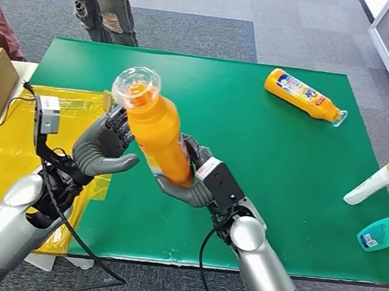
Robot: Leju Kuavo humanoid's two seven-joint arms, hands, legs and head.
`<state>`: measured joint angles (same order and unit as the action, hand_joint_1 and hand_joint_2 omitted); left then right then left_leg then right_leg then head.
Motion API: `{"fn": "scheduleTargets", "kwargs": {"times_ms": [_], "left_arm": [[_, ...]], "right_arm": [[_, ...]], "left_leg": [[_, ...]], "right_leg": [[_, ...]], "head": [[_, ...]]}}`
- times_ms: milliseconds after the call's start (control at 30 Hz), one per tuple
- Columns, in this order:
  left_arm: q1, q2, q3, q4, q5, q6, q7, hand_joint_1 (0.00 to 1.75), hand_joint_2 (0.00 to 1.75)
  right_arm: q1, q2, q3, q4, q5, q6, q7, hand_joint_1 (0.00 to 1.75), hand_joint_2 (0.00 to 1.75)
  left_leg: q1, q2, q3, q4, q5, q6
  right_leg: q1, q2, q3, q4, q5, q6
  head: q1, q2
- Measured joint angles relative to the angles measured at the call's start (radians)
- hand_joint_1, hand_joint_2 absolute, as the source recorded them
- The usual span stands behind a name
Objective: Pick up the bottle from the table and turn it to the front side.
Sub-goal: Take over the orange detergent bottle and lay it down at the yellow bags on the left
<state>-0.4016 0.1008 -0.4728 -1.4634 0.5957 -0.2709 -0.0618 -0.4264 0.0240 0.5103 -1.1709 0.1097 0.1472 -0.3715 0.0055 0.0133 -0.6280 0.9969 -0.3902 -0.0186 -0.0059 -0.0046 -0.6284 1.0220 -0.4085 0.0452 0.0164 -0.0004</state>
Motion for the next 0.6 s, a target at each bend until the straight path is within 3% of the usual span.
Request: {"fn": "scheduleTargets", "kwargs": {"times_ms": [600], "left_arm": [[-0.055, -0.027, -0.095, 0.042, 0.002, 0.014, 0.024, 0.0, 1.75]], "right_arm": [[-0.033, 0.0, 0.038, 0.021, 0.003, -0.007, 0.006, 1.75, 1.75]], "left_leg": [[0.0, 0.0, 0.0, 0.0, 0.0, 0.0]], "right_leg": [[0.0, 0.0, 0.0, 0.0, 0.0, 0.0]], "head": [[0.0, 0.0]]}}
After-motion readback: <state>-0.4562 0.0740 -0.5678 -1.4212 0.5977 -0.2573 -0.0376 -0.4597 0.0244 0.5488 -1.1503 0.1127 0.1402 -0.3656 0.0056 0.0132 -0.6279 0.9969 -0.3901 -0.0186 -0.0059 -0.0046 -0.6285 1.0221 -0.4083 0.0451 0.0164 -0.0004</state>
